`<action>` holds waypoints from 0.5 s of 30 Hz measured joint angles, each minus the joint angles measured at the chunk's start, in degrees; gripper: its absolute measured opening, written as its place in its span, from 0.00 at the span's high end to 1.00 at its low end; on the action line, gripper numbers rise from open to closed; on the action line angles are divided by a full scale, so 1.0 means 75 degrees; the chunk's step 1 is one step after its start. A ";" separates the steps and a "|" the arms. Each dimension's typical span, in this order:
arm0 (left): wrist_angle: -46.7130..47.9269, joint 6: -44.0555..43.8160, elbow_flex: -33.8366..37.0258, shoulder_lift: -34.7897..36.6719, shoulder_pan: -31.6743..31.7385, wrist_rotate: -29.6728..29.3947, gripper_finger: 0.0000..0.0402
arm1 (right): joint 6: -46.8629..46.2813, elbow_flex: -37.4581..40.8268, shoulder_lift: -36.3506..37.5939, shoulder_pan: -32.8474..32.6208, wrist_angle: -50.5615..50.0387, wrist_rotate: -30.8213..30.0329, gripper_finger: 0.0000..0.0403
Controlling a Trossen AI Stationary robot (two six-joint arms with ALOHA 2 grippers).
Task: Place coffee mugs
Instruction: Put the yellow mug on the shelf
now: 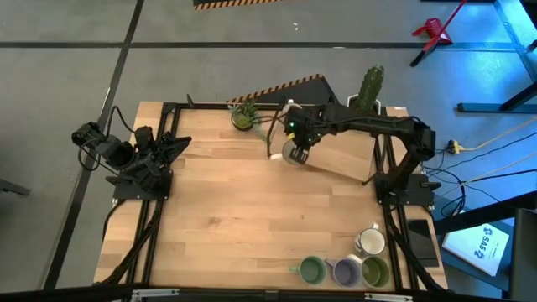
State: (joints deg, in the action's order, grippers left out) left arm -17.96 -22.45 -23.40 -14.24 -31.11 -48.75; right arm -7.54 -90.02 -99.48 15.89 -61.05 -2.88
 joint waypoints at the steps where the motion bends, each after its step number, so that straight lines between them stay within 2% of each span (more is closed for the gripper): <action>1: 0.0000 -0.0001 0.0000 0.0000 -0.0001 -0.0001 0.65 | -0.0016 0.0000 -0.0002 0.0103 -0.0023 0.0016 1.00; 15: 0.0000 0.0008 0.0000 0.0000 -0.0001 -0.0009 0.65 | -0.0582 0.0008 -0.0202 0.0587 0.0200 0.0238 1.00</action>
State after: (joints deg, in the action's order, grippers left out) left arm -17.96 -22.39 -23.40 -14.24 -31.11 -48.82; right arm -11.90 -89.95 -100.99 20.29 -59.55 -1.09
